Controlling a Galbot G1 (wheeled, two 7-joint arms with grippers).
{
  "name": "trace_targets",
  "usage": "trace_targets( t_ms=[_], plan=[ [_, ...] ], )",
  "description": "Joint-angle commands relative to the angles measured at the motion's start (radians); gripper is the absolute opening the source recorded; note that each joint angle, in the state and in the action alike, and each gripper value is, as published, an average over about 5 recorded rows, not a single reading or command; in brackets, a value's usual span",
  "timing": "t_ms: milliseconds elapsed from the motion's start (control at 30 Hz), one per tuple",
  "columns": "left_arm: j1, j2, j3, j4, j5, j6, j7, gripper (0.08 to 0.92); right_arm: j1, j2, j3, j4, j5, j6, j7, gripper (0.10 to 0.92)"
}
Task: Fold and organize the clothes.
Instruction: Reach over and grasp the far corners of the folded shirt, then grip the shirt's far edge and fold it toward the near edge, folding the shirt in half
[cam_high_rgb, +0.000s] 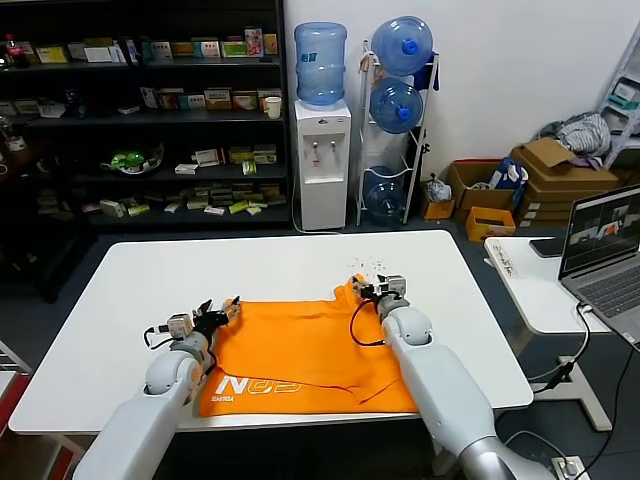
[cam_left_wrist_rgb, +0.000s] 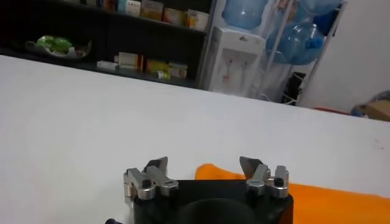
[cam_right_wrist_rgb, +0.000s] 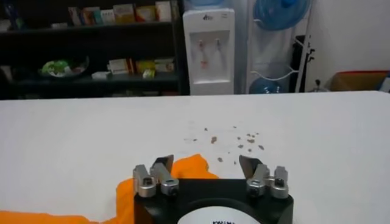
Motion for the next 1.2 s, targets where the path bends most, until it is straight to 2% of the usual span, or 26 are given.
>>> trace_targets(
  t_ms=[33,367,567,767,967,1200],
  plan=[
    [-0.051,-0.01,0.038,0.065,0.019,0.048,-0.007,0.732,0.049,0.025,-0.023,-0.068,-0.001,-0.063,-0.023,0.592],
    [-0.036,0.025,0.056,-0.02,-0.027,0.083,-0.031,0.446,0.033,0.005,-0.037,-0.026,0.057,-0.064,-0.022,0.306],
    [-0.028,0.045,0.075,-0.085,-0.058,0.105,-0.051,0.264,0.023,-0.003,-0.036,-0.002,0.083,0.018,-0.036,0.147],
    [-0.008,0.066,0.06,-0.182,-0.062,0.088,-0.064,0.106,-0.014,-0.04,-0.029,0.107,0.107,0.102,-0.022,0.124],
    [0.074,0.119,0.012,-0.314,-0.054,0.068,-0.07,0.092,-0.154,-0.149,-0.043,0.388,0.171,0.024,0.074,0.124],
    [0.288,0.216,-0.029,-0.505,-0.065,0.067,-0.076,0.092,-0.403,-0.336,-0.029,0.72,0.277,-0.061,0.164,0.124]
  ],
)
